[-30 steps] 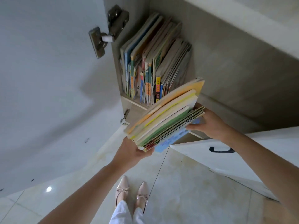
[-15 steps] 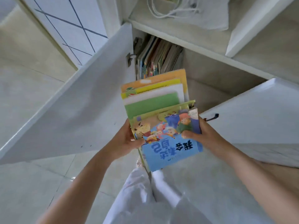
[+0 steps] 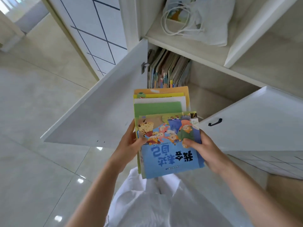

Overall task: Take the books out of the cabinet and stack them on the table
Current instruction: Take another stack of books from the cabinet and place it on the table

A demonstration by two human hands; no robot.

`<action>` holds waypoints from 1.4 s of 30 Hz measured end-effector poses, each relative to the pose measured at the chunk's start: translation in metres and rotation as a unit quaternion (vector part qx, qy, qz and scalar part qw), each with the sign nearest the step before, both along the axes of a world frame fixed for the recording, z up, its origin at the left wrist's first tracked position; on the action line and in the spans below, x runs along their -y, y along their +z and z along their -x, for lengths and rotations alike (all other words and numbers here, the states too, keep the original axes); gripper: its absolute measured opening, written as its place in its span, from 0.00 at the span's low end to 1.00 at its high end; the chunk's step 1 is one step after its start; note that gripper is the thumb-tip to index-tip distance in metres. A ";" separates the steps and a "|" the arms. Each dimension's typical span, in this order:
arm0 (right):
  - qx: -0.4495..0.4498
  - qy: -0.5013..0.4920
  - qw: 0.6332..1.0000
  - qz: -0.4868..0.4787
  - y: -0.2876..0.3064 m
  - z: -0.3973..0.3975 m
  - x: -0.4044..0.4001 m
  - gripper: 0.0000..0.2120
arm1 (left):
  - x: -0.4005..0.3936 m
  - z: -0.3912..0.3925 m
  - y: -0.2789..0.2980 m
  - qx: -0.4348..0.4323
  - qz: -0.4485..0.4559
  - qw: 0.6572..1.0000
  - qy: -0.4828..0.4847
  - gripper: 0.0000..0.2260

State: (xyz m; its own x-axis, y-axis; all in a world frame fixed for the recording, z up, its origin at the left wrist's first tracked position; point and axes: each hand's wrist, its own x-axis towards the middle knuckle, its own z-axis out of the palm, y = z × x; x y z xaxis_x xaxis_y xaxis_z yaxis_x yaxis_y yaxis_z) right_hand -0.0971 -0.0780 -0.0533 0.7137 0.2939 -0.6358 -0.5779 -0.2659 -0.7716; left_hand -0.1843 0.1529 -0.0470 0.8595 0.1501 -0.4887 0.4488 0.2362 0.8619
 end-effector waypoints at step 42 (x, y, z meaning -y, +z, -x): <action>0.184 0.714 0.675 -0.038 0.020 0.219 0.085 0.33 | 0.383 0.311 0.005 -0.093 -0.098 0.589 0.797 0.29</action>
